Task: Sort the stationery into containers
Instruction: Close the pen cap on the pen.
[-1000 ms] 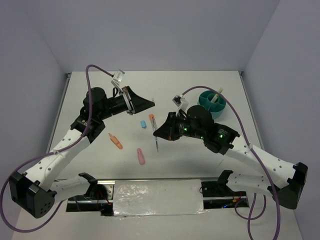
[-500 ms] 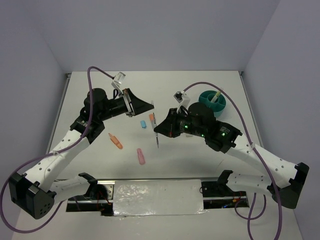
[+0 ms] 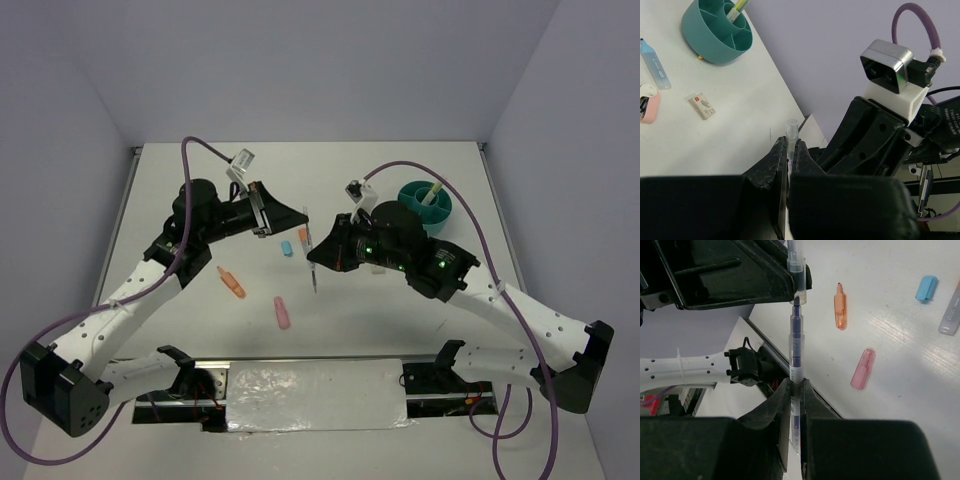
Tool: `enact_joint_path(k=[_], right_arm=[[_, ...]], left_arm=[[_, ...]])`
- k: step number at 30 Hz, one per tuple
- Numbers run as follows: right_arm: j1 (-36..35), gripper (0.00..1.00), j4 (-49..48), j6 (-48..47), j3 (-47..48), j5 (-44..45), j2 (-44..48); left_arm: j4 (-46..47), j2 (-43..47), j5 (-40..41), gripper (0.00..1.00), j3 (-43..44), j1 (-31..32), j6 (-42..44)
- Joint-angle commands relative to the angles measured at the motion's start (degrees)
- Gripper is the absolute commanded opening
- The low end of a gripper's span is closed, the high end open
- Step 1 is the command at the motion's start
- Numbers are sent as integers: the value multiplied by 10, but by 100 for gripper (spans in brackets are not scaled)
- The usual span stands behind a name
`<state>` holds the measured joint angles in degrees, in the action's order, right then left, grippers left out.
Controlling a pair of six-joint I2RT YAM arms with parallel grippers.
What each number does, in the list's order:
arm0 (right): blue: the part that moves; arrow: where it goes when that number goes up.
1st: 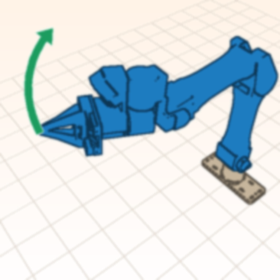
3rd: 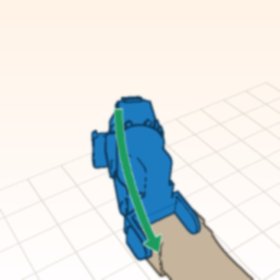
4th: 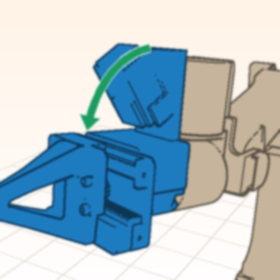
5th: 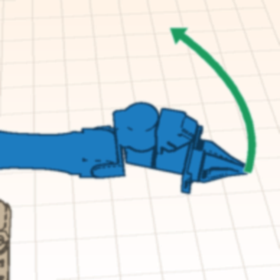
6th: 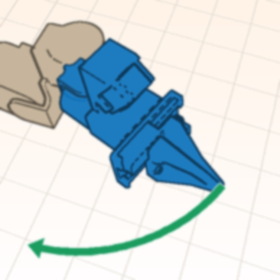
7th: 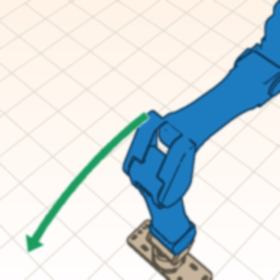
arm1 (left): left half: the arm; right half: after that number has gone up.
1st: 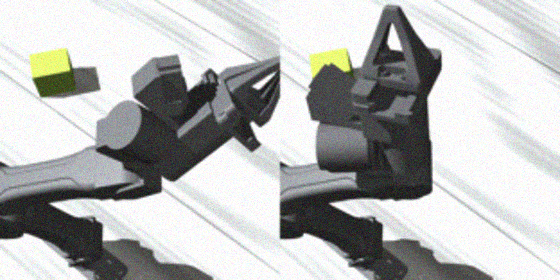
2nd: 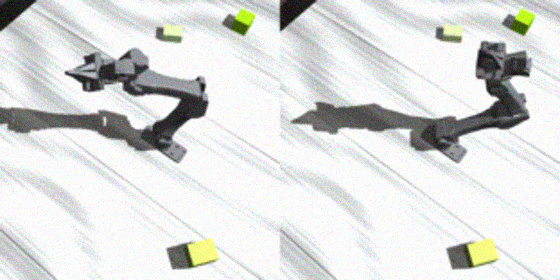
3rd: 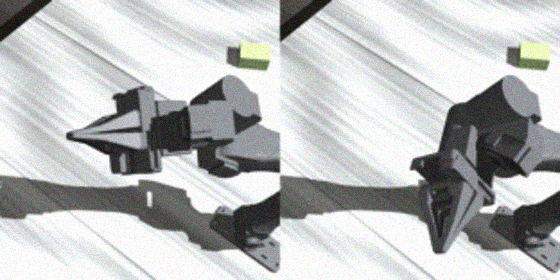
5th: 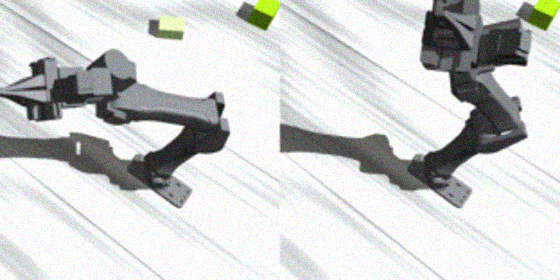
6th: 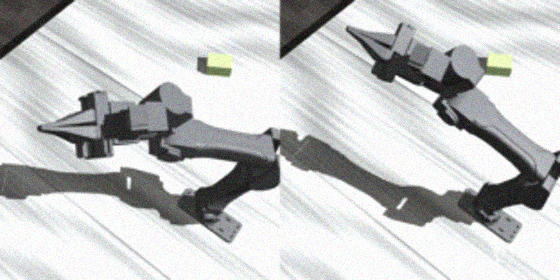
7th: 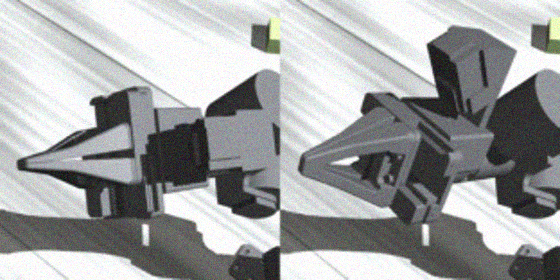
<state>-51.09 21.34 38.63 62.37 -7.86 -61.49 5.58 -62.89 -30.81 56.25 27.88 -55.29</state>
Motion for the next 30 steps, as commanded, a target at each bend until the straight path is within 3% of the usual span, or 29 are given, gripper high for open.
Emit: enact_joint_path(k=[1, 15, 30], right_arm=[[6, 0, -2, -6, 35, 12, -1], [13, 0, -59, -25, 50, 42, -13], [64, 0, -117, -90, 153, 14, -88]], left_arm=[[22, 8, -15, 0, -5, -4, 15], [36, 19, -30, 0, -27, 0, -10], [1, 59, -33, 0, -59, 5, -26]])
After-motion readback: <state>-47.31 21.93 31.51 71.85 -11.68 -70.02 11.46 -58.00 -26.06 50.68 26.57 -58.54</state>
